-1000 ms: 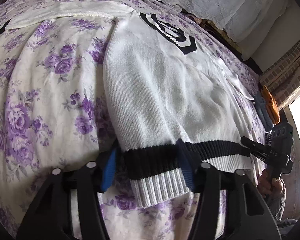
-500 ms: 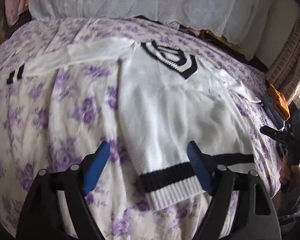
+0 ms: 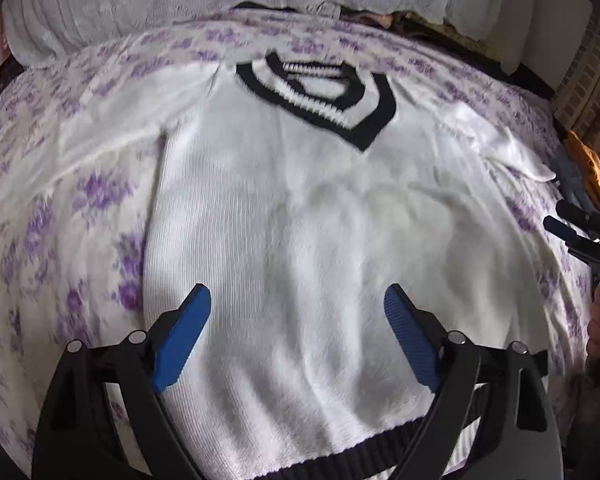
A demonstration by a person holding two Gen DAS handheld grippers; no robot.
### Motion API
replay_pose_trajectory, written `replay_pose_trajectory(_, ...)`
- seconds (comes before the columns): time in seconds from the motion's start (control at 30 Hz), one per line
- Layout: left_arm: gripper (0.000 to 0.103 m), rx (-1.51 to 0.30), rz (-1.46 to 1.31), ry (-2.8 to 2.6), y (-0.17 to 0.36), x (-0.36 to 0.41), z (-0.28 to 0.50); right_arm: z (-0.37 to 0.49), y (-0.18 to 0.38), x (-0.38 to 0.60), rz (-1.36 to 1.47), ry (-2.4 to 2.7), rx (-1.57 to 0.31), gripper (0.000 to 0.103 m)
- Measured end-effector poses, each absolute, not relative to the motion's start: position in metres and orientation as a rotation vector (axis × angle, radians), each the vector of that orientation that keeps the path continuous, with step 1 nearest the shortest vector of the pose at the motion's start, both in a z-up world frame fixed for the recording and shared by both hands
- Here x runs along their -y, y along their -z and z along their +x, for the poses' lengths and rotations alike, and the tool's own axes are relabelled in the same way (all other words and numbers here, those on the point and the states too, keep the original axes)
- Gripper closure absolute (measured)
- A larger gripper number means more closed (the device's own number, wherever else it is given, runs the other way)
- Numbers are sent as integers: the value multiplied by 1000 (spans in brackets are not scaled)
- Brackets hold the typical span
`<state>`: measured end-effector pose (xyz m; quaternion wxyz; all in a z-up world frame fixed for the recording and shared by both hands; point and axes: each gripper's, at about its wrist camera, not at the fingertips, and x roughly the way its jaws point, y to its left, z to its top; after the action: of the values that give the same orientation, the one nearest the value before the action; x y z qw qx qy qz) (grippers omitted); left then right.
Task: Fold small clothes
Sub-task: 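Reach the right gripper to the striped sleeve cuff and grasp it, then lift the held sleeve with the right gripper and fold it across the sweater front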
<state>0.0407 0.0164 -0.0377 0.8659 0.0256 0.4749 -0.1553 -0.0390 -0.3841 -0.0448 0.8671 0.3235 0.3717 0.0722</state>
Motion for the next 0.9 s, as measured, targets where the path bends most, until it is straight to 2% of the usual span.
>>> replay_pose_trajectory(0.1,17,-926,73,329,8,7,66,-32,38,452,759,88,-687,31)
replay_pose_trajectory(0.23,14,-889,63,348,-8,55,104,-30,66,521,948,272,-643,31)
replay_pose_trajectory(0.47,14,-1004,48,398,26,149,153,-10,86,561,1086,392,-563,32)
replay_pose_trajectory(0.53,14,-1031,49,400,36,172,166,-3,90,573,1152,441,-507,35)
replay_pose_trajectory(0.63,14,-1041,58,347,54,196,186,2,96,586,1204,526,-420,49)
replay_pose_trajectory(0.7,12,-1061,65,309,74,200,194,3,102,587,1161,583,-392,77)
replay_pose_trajectory(0.73,6,-1023,89,301,79,202,191,4,106,587,1120,603,-384,85)
replay_pose_trajectory(0.77,5,-974,126,294,80,206,185,4,109,586,1085,617,-380,90)
replay_pose_trajectory(0.9,6,-960,143,310,73,205,179,4,90,581,1029,552,-283,89)
